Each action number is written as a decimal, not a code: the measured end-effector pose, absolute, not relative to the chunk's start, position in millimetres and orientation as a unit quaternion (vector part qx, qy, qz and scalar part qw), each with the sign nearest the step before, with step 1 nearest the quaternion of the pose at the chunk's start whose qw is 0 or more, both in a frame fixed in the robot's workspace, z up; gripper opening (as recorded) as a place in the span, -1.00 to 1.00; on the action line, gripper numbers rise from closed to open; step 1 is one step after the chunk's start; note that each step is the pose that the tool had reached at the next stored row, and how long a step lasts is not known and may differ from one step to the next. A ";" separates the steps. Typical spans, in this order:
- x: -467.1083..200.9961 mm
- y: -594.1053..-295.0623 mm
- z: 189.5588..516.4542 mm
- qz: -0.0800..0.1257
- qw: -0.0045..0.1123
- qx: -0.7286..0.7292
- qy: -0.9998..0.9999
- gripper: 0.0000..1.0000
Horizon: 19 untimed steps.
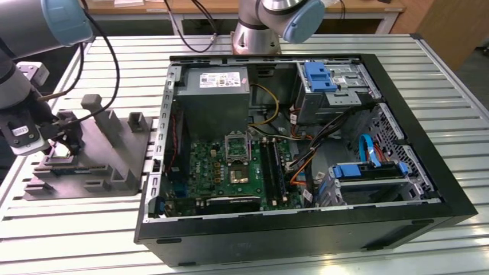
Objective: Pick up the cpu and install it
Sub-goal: 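Pick up the cpu and move it towards the insertion slot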
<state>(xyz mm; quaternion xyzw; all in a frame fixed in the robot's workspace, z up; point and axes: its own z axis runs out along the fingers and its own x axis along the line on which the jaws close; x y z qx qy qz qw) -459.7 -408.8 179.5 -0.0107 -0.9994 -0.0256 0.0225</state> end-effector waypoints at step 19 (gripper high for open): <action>-460.1 -408.4 180.0 -0.024 0.021 -0.011 -0.999 0.24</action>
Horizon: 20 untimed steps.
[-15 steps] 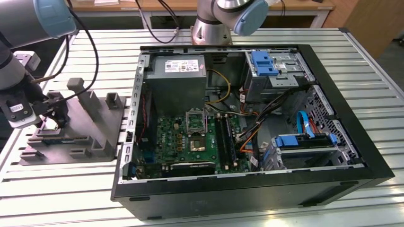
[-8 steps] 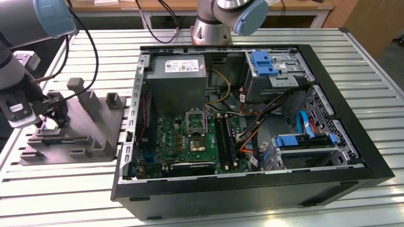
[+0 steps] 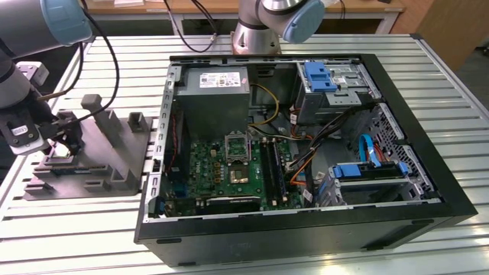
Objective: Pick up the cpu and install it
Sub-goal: 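Pick up the cpu and move it towards the insertion slot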
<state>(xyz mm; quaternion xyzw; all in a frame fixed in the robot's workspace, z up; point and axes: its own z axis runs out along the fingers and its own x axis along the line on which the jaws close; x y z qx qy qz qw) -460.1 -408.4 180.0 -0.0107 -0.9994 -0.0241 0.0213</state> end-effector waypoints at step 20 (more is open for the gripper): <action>-460.0 -408.3 182.8 -0.024 0.021 -0.011 -0.999 0.07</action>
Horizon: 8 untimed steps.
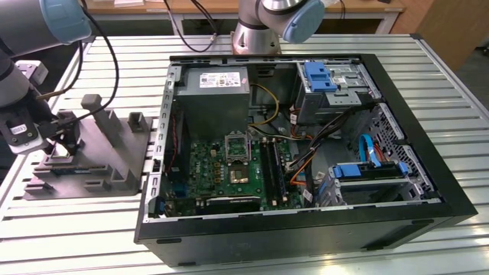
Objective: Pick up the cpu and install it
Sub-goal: 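Pick up the cpu and move it towards the insertion slot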
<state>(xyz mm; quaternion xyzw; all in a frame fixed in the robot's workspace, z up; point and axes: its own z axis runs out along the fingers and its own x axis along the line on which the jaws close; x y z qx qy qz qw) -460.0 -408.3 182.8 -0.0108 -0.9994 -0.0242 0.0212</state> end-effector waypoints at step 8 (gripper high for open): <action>-460.1 -408.3 183.0 -0.024 0.021 -0.011 -0.999 0.07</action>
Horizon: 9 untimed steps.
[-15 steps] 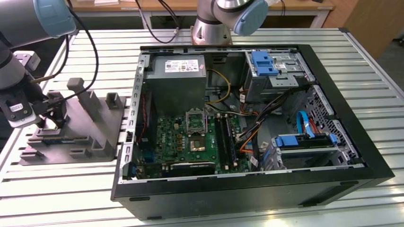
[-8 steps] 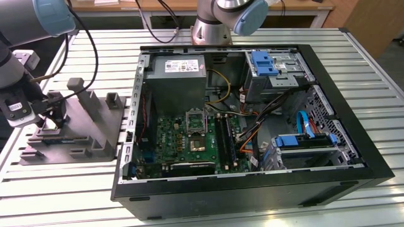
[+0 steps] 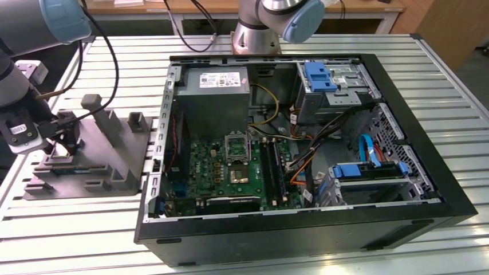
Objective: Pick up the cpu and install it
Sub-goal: 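Pick up the cpu and move it towards the insertion slot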
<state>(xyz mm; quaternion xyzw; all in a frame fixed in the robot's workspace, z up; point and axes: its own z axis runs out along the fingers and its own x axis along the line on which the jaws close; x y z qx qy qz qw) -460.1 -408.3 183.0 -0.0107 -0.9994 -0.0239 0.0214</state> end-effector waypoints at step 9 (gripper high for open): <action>-460.1 -408.3 182.0 -0.024 0.021 -0.009 -0.999 0.07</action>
